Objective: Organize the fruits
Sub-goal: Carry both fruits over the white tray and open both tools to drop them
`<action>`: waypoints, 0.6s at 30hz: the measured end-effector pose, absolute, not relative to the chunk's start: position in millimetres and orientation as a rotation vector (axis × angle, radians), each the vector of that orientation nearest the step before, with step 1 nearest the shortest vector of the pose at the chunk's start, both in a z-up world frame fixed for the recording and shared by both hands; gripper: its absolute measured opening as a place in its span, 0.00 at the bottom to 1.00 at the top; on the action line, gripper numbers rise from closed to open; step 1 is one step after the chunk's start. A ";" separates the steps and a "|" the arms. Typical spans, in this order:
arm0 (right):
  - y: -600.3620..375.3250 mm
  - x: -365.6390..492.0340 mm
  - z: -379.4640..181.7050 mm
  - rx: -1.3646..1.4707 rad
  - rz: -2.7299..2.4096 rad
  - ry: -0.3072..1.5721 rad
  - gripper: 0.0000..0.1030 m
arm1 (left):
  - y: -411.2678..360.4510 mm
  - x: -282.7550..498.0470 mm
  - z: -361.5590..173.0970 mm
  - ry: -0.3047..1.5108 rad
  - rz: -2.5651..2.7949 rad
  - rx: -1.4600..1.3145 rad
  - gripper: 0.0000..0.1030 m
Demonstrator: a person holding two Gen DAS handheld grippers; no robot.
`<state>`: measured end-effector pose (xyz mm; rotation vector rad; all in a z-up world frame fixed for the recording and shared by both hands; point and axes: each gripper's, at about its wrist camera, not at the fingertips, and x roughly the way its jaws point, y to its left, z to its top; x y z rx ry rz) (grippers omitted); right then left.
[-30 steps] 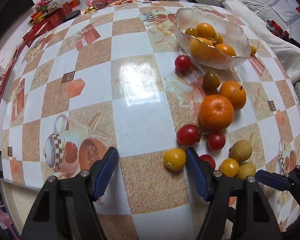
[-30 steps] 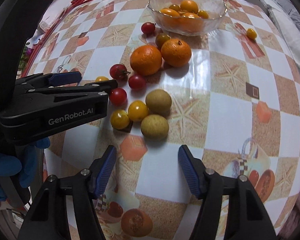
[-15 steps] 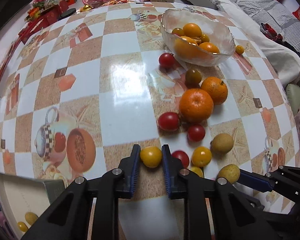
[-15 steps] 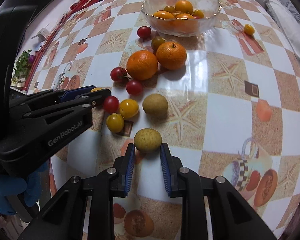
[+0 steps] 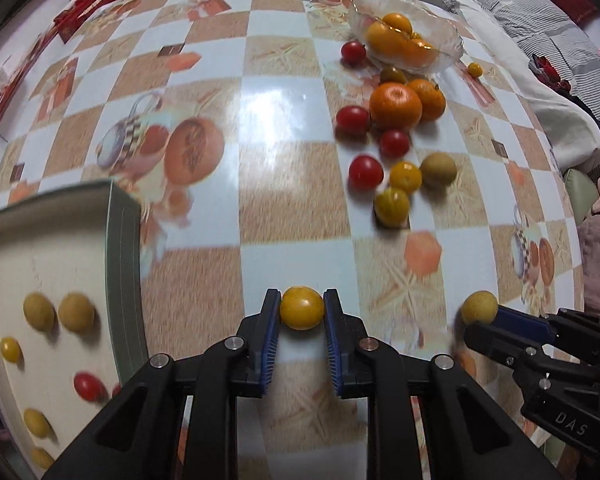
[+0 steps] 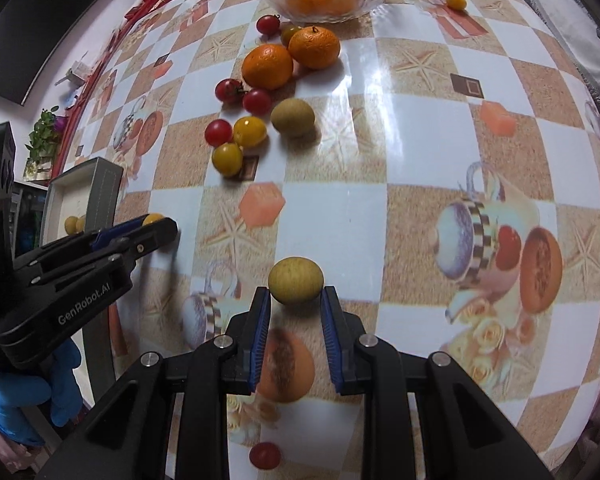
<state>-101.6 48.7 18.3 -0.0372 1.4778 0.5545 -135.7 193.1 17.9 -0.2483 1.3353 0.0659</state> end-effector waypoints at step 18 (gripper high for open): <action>72.6 -107.9 17.0 -0.160 0.577 1.492 0.26 | 211.5 -181.5 46.9 1.319 0.089 -0.296 0.22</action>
